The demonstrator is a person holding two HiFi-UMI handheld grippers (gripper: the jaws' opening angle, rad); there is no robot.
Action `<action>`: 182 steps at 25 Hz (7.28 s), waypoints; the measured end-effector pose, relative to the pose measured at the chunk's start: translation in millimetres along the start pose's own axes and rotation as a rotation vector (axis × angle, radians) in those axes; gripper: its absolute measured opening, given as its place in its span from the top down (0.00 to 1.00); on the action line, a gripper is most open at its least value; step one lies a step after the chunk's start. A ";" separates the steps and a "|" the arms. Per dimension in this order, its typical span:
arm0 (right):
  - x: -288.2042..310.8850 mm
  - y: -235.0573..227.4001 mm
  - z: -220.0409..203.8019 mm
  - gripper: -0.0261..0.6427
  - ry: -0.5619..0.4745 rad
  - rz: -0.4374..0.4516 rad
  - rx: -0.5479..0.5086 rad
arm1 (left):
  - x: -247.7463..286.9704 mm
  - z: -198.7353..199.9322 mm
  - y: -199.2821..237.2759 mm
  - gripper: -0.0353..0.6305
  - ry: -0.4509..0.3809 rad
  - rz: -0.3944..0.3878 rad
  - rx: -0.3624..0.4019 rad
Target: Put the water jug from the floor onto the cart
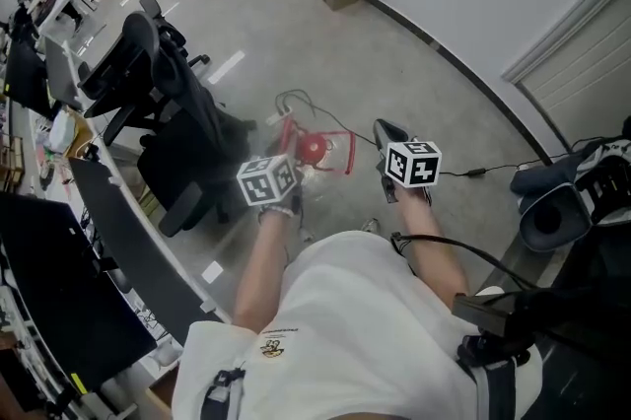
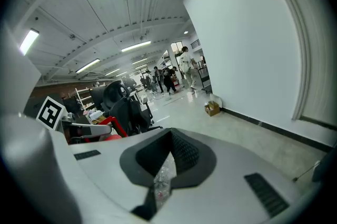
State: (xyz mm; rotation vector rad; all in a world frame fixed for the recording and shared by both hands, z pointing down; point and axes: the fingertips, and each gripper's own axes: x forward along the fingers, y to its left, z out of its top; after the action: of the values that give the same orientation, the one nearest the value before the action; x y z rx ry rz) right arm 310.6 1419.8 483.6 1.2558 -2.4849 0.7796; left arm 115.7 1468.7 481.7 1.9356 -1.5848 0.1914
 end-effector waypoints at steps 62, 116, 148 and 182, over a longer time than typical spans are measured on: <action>-19.0 -78.7 5.4 0.94 0.034 0.091 0.045 | 31.8 -21.1 -71.6 0.86 -0.067 0.042 -0.065; 401.7 -201.7 268.6 0.94 0.047 0.103 0.044 | 397.3 284.1 117.8 0.86 -0.109 0.074 -0.093; 794.8 -300.0 506.9 0.94 0.113 0.230 0.002 | 717.4 571.1 273.0 0.87 -0.238 0.123 -0.159; 1155.1 -296.8 688.4 0.94 0.083 0.126 0.063 | 969.8 807.7 511.8 0.87 -0.129 0.051 -0.077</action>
State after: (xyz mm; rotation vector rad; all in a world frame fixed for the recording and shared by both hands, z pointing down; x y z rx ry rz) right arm -129.4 115.8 531.0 1.0717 -2.5089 0.9279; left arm -313.1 176.1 493.1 1.8823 -1.7002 0.0255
